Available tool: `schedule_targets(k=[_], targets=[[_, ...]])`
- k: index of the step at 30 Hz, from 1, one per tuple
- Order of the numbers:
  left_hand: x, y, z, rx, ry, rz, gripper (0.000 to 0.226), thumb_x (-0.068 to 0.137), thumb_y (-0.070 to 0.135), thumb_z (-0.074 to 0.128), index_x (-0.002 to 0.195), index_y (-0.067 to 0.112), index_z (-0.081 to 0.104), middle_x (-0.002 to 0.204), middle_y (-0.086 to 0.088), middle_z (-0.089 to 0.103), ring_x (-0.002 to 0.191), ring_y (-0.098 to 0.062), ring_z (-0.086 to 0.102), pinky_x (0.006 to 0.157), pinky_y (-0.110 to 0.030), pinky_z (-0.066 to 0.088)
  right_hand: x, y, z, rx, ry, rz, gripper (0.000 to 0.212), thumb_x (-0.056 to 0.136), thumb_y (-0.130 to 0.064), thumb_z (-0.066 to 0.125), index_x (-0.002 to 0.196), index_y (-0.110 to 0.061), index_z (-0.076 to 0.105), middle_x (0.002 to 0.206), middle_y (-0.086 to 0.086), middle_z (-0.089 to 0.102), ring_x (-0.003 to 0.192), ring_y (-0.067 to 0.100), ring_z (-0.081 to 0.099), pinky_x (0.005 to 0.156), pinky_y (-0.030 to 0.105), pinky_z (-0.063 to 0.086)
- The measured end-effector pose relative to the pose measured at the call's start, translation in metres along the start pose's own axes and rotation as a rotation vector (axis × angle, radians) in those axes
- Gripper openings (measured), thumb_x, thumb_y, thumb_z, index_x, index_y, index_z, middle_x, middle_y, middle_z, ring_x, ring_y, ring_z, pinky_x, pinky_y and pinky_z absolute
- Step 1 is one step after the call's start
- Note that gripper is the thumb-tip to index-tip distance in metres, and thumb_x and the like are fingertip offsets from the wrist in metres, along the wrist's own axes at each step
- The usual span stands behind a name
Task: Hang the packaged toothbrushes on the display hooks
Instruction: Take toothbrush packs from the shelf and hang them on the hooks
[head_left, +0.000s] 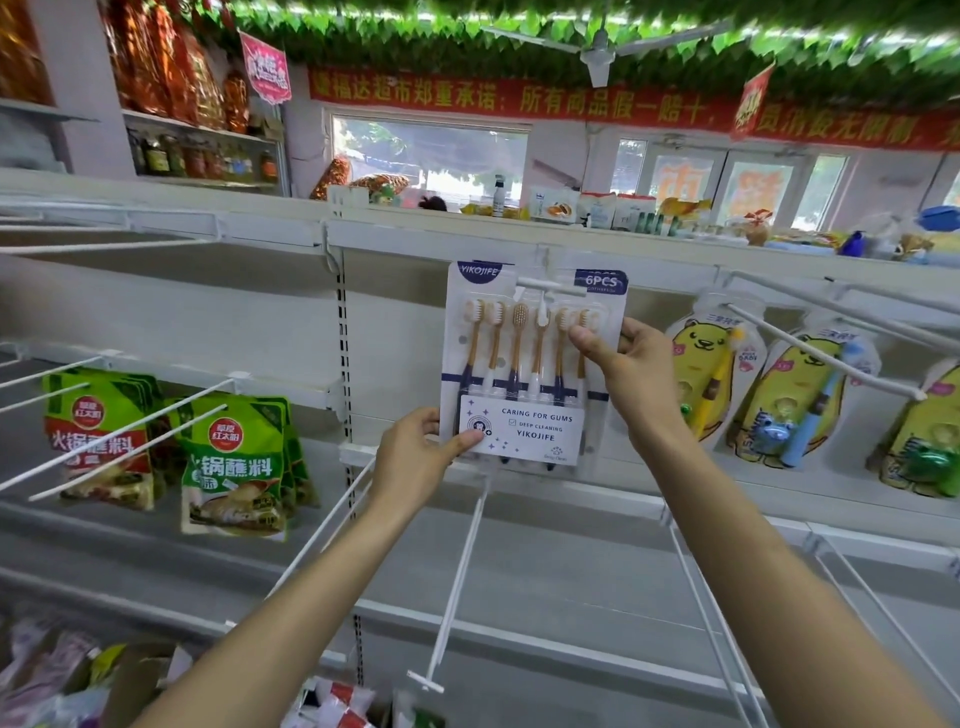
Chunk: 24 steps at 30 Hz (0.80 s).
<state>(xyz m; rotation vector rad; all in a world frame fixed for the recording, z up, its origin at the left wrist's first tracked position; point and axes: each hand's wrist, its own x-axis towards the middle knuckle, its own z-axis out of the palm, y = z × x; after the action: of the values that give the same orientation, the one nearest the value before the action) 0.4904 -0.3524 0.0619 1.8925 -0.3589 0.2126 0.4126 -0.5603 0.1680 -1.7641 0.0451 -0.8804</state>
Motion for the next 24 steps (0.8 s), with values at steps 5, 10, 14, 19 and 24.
schedule_targets(k=[5, 10, 14, 19, 24], targets=[[0.007, -0.002, 0.007, -0.030, -0.021, 0.010, 0.054, 0.062, 0.067, 0.073, 0.090, 0.021, 0.075, 0.089, 0.010, 0.076, 0.097, -0.006, 0.067, 0.083, -0.045, 0.059, 0.004, 0.000, 0.000, -0.034, 0.018, 0.014, 0.024, 0.084, -0.030, 0.079, 0.106, -0.021, 0.076, 0.098, -0.006, 0.078, 0.094, 0.004, 0.073, 0.088, 0.029, 0.059], [0.001, 0.004, 0.004, 0.115, -0.080, 0.027, 0.036, 0.083, 0.054, 0.071, 0.100, 0.022, 0.072, 0.095, 0.009, 0.074, 0.098, -0.014, 0.068, 0.085, -0.034, 0.054, 0.001, -0.002, -0.002, -0.154, 0.031, 0.034, 0.022, 0.083, -0.044, 0.077, 0.095, -0.026, 0.077, 0.092, -0.005, 0.078, 0.091, 0.010, 0.074, 0.087, 0.042, 0.060], [-0.015, -0.002, -0.013, 0.516, -0.128, 0.056, 0.051, 0.090, 0.048, 0.064, 0.132, 0.020, 0.061, 0.121, 0.006, 0.071, 0.111, -0.019, 0.066, 0.094, -0.033, 0.050, -0.018, -0.001, -0.015, -0.489, 0.058, 0.044, 0.037, 0.087, -0.051, 0.070, 0.100, -0.016, 0.073, 0.083, -0.002, 0.074, 0.084, 0.020, 0.071, 0.081, 0.047, 0.058], [-0.059, 0.008, -0.032, 0.640, -0.100, 0.328, 0.036, 0.094, 0.038, 0.060, 0.128, 0.025, 0.062, 0.122, 0.009, 0.068, 0.112, -0.017, 0.063, 0.093, -0.032, 0.047, -0.072, 0.010, -0.044, -0.745, 0.088, -0.131, 0.036, 0.090, -0.020, 0.071, 0.123, -0.010, 0.061, 0.106, 0.004, 0.069, 0.094, 0.020, 0.066, 0.084, 0.036, 0.054], [-0.099, 0.024, -0.021, 0.735, -0.138, 0.580, 0.055, 0.088, 0.035, 0.063, 0.140, 0.023, 0.052, 0.132, 0.002, 0.062, 0.124, -0.023, 0.054, 0.100, -0.038, 0.045, -0.142, 0.019, -0.072, -1.054, -0.109, -0.213, 0.039, 0.093, -0.022, 0.067, 0.129, -0.015, 0.057, 0.129, 0.004, 0.061, 0.111, 0.027, 0.059, 0.085, 0.040, 0.050]])
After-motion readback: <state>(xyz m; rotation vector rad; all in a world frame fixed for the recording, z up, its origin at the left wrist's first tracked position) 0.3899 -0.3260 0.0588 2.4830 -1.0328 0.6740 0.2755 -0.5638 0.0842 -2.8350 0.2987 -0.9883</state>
